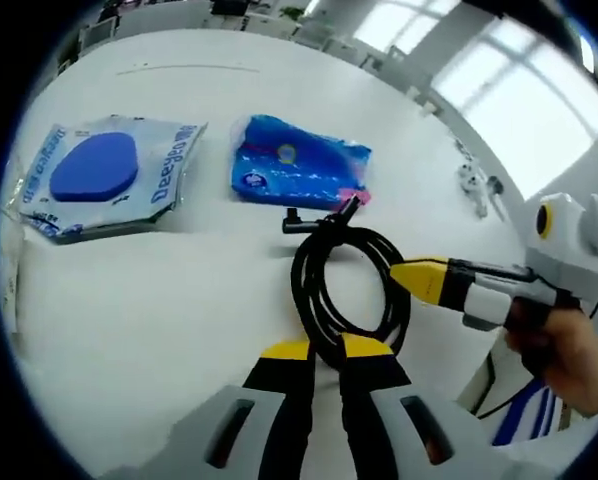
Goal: Arrange the tabletop items into an orderly group along one side of the table until the central work area is clear of visible clutter.
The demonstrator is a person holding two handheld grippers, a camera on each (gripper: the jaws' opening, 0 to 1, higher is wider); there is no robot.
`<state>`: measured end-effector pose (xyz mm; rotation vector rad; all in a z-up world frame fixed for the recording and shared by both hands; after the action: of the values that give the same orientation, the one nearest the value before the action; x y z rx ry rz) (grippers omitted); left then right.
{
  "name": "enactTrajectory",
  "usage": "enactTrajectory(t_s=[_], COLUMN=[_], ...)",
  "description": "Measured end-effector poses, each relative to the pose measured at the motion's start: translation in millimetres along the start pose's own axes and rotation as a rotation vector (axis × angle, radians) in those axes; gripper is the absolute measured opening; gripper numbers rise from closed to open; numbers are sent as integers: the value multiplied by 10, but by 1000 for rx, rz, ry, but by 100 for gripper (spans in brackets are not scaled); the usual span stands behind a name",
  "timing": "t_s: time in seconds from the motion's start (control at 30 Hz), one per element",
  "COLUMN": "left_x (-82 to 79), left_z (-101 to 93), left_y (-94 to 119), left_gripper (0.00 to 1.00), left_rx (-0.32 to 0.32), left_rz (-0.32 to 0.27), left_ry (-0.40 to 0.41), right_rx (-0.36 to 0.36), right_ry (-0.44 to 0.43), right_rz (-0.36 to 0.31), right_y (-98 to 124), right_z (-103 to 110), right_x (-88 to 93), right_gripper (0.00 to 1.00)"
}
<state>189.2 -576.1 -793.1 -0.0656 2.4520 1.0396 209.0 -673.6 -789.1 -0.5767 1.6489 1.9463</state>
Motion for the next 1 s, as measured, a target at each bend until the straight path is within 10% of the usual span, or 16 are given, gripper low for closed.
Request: enactTrajectory(t_s=[1.0], left_x=[-26], left_z=[26], left_y=[-40], left_gripper=[3], left_rx=[-59], left_rz=[-57], left_ry=[-19], right_rx=[-79], right_ry=[114], right_rz=[-25], right_y=[-80], right_z=[-36], right_x=[4], right_gripper=[2])
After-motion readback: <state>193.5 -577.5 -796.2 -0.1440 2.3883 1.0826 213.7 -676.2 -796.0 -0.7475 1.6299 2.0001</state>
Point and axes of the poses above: the point that each gripper's makers call its tool centre point, and the gripper's own axes: y roughly backward along the fingers, z roughly to its left, x roughly out of its underside, the point moved 1 cm from there along y, roughly backward along the fingers, and after that the axes turned 11 degrees about x, right-handed, at the moved point
